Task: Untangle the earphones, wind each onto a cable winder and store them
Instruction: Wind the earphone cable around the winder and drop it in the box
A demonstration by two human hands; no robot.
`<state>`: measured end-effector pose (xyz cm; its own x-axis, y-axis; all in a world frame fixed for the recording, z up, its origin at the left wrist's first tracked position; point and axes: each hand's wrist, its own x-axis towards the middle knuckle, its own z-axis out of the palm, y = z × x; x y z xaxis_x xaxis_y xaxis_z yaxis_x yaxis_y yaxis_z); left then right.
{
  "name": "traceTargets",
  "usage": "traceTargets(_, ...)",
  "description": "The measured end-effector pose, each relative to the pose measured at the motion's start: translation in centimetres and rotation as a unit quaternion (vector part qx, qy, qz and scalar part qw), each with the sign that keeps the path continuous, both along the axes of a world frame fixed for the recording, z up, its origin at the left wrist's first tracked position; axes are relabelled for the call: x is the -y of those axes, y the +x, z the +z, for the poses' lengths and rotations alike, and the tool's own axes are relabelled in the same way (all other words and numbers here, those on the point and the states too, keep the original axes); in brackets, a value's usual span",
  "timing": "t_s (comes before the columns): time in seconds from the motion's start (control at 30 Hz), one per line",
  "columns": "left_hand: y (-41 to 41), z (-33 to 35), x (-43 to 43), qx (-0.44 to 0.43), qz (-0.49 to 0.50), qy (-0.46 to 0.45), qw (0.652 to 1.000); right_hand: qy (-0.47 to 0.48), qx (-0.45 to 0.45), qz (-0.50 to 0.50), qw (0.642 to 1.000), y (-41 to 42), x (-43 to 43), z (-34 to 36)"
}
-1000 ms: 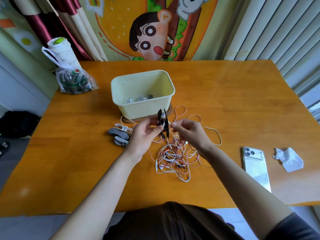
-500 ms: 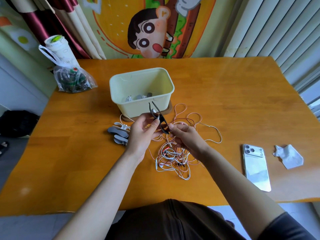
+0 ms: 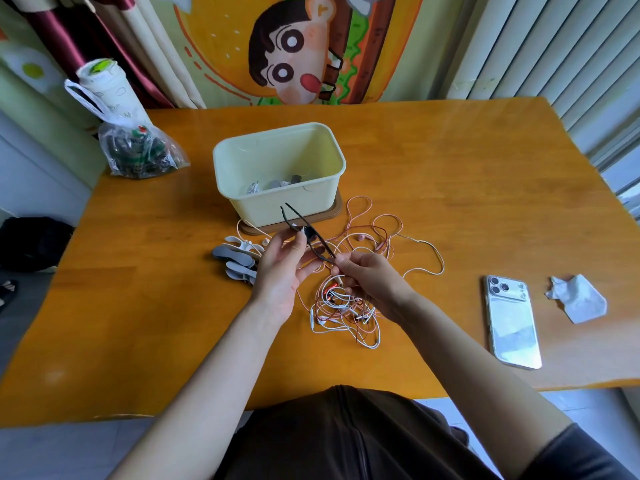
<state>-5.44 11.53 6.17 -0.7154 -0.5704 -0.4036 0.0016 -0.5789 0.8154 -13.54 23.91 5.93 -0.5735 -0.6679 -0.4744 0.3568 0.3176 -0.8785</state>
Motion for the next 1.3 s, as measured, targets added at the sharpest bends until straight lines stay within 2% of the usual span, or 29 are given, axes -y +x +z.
traceTargets(0.17,0.0,-0.4,-0.2,0.017,0.017,-0.009,1.0,0.018,-0.019,0.003,1.0,0.6,0.1,0.5)
traceTargets(0.23,0.0,-0.7,-0.2,0.04,0.022,-0.062,0.997,0.03,-0.038,0.007,0.999,0.8,0.0,0.4)
traceTargets(0.3,0.0,-1.0,-0.1,0.068,0.02,-0.166,0.984,0.041,-0.052,0.021,0.998,1.0,-0.1,0.3)
traceTargets(0.37,0.1,-1.5,0.0,0.096,-0.006,-0.31,0.946,0.047,-0.067,0.035,0.996,0.9,-0.2,0.4)
traceTargets(0.43,0.4,-1.9,0.2,0.116,-0.044,-0.404,0.906,0.082,-0.151,0.073,0.982,0.5,-0.4,0.7)
traceTargets(0.53,0.9,-2.2,0.8,0.144,-0.107,-0.484,0.856,0.159,-0.337,0.175,0.911,-0.5,-0.5,1.2)
traceTargets(0.6,1.2,-2.3,1.3,0.155,-0.153,-0.515,0.829,0.166,-0.392,0.188,0.885,-1.1,-0.6,2.0)
traceTargets(0.67,1.3,-2.2,1.6,0.151,-0.193,-0.518,0.819,0.154,-0.435,0.184,0.868,-1.8,-0.7,3.0)
traceTargets(0.77,1.3,-1.7,1.5,0.145,-0.218,-0.504,0.823,0.141,-0.476,0.175,0.85,-2.9,-0.6,3.7)
traceTargets(0.9,1.3,-1.1,1.6,0.14,-0.248,-0.489,0.825,0.125,-0.486,0.167,0.849,-3.2,-0.5,4.1)
traceTargets(1.0,1.5,-1.0,1.2,0.105,-0.289,-0.476,0.824,0.113,-0.487,0.156,0.852,-3.2,-0.5,4.3)
traceTargets(1.07,1.5,-0.7,0.9,0.061,-0.293,-0.454,0.84,0.104,-0.485,0.139,0.857,-3.4,-0.5,4.4)
traceTargets(1.17,1.6,-0.1,0.6,-0.005,-0.255,-0.396,0.882,0.095,-0.47,0.103,0.871,-4.1,-0.6,4.6)
traceTargets(1.3,1.4,1.0,0.3,-0.068,-0.22,-0.381,0.896,0.058,-0.362,0.062,0.928,-4.8,-0.7,4.5)
